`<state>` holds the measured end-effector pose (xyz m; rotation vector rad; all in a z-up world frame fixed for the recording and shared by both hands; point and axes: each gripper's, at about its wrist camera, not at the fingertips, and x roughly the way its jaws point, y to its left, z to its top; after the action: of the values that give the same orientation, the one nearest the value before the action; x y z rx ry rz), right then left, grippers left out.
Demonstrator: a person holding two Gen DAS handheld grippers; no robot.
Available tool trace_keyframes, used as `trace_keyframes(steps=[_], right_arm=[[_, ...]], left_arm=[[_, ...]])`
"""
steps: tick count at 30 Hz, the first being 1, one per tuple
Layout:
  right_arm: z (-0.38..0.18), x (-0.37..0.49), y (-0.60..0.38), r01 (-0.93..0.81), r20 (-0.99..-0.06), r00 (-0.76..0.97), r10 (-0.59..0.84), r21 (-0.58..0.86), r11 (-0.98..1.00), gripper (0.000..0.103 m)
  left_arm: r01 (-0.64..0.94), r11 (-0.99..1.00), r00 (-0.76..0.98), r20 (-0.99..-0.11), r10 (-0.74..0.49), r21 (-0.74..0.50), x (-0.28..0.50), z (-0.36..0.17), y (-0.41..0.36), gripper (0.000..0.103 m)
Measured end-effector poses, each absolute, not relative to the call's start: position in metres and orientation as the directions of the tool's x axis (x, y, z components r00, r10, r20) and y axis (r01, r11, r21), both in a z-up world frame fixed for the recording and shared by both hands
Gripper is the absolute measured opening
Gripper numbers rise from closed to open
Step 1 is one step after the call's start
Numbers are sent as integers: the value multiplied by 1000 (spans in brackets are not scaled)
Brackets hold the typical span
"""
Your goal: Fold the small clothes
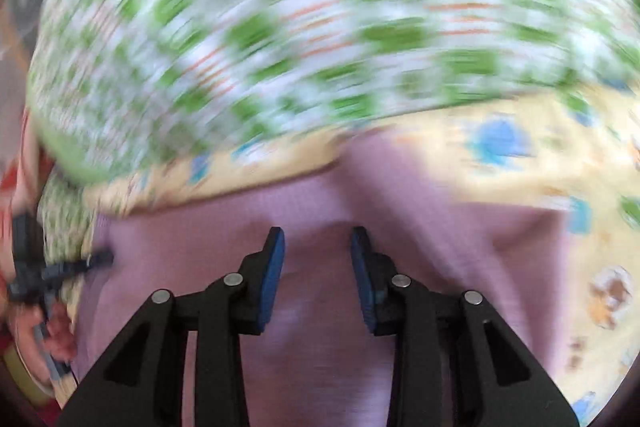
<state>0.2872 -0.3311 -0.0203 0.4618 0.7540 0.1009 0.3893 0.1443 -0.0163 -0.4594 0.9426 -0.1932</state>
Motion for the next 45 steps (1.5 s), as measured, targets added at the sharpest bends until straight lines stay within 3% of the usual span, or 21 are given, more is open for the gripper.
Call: trace_keyframes(steps=[3,8,12,15,19,25,28,29,31,36,45], right_arm=[[-9,269,-340,144,-643,747,170,405,903,30],[13,230,-348,138,-625,754,203,453,881,31],[23,182,-332,74,-638,725,261,448,891,44],[14,159,-310,25,-675,675,299,426,905,55],[-10,142,-311,90,-751,613,247,377,922,55],[-18,119,-370,325,-792,606,74,331,886,55],[-12,110,-387,368,-775,622,109,413,833,56],[-6,107,-389,362,-761,637,127,440,822,56],[8,101,-382,323,-740,659,135,441,837,56],[30,97,-344,220,-702,681,207,465,857,57],[30,111,-267,80,-708,621,336,485,871,58]], left_arm=[[-59,907,580,-754,-309,-418,375,-10,147,12],[-39,909,587,-746,-315,-415,326,16,124,29],[-12,902,575,-741,-346,-431,279,16,111,41],[-71,913,549,-780,-302,-403,261,-3,119,41],[-191,857,551,-775,-310,-479,254,-23,159,40],[-239,873,503,-824,-263,-425,254,-35,178,40],[-260,851,512,-812,-280,-457,237,-26,191,42],[-261,848,521,-807,-277,-460,227,-19,192,43],[-287,850,517,-818,-251,-442,213,-12,190,59],[-335,786,517,-799,-308,-520,168,-2,175,59],[-452,662,461,-792,-400,-598,164,-47,149,59]])
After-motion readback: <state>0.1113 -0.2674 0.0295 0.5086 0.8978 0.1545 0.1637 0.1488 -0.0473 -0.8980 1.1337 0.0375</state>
